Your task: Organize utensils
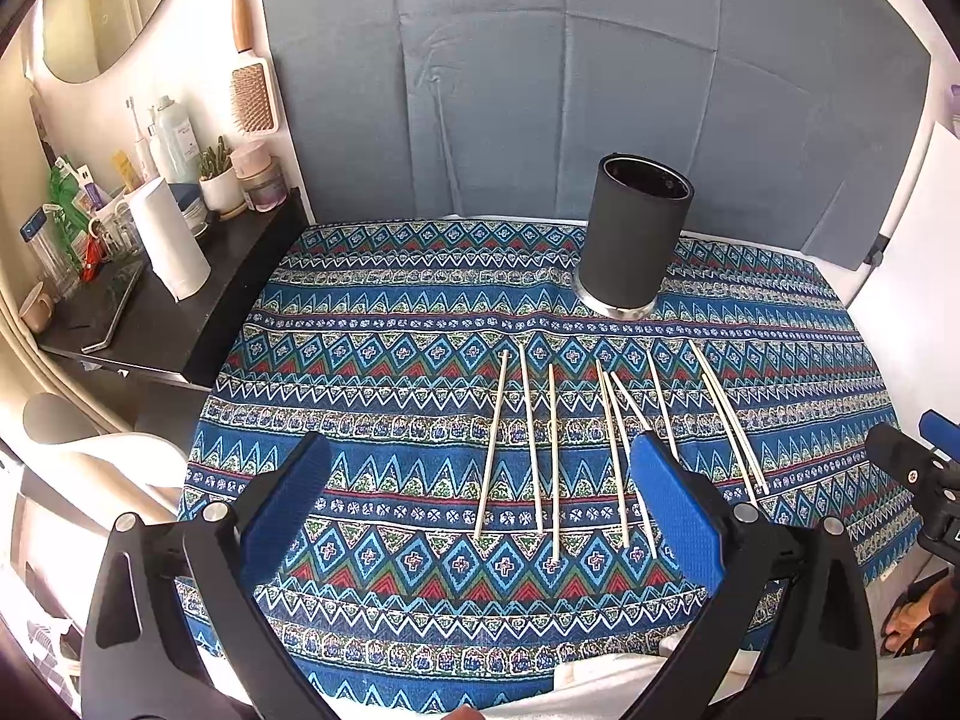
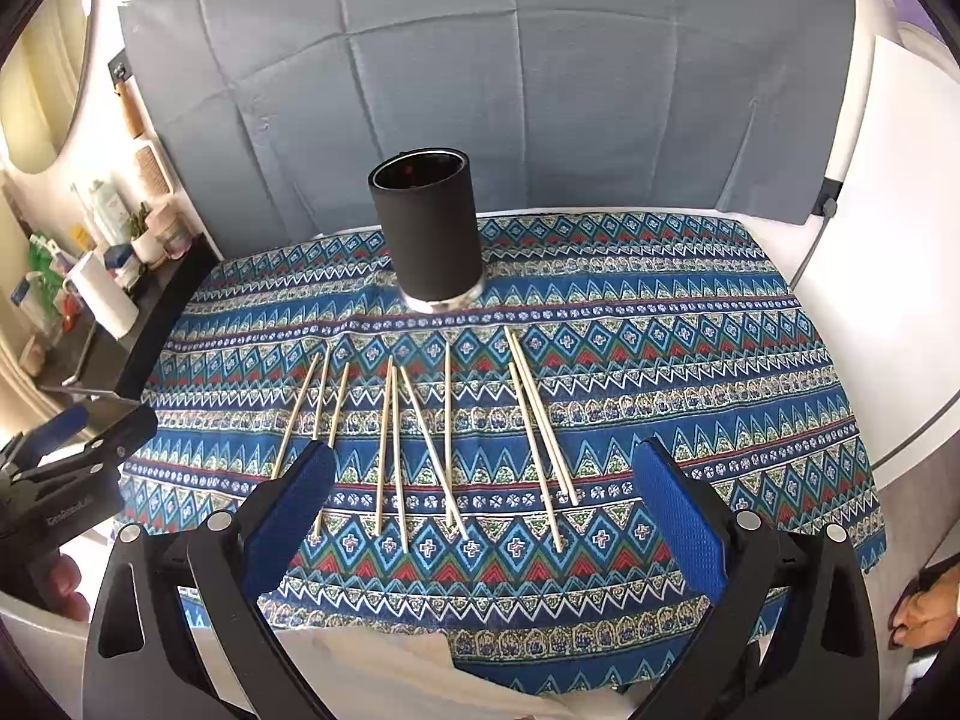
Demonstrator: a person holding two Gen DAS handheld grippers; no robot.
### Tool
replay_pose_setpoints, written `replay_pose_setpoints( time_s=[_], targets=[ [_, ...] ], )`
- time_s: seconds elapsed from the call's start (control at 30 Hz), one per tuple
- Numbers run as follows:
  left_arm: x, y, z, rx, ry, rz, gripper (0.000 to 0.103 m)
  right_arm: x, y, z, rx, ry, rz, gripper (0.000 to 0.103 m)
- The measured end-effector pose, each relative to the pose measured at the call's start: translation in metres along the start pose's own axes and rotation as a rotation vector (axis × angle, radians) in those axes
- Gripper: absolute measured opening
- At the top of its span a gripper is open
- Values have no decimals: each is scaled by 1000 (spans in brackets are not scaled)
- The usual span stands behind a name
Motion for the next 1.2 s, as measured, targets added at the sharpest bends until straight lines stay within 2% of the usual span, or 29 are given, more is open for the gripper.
replay_pose_setpoints(
  time_s=[0.53, 1.2],
  targets=[
    [-2, -1, -3, -5, -16, 10, 97, 0, 0, 0, 3, 2, 2, 95],
    [0, -2, 20, 4, 76, 2, 97, 0, -3, 24, -42, 79, 18, 95]
  ],
)
Point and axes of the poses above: each gripper's, at about its wrist camera, not at the fingertips, and z roughly the way its jaws point, y to its left, x to its underside, the point moved 6 cm from there along z, roughly the way its jaws point, and after that the axes turned 2 degrees about -x, right-handed, at the moved point
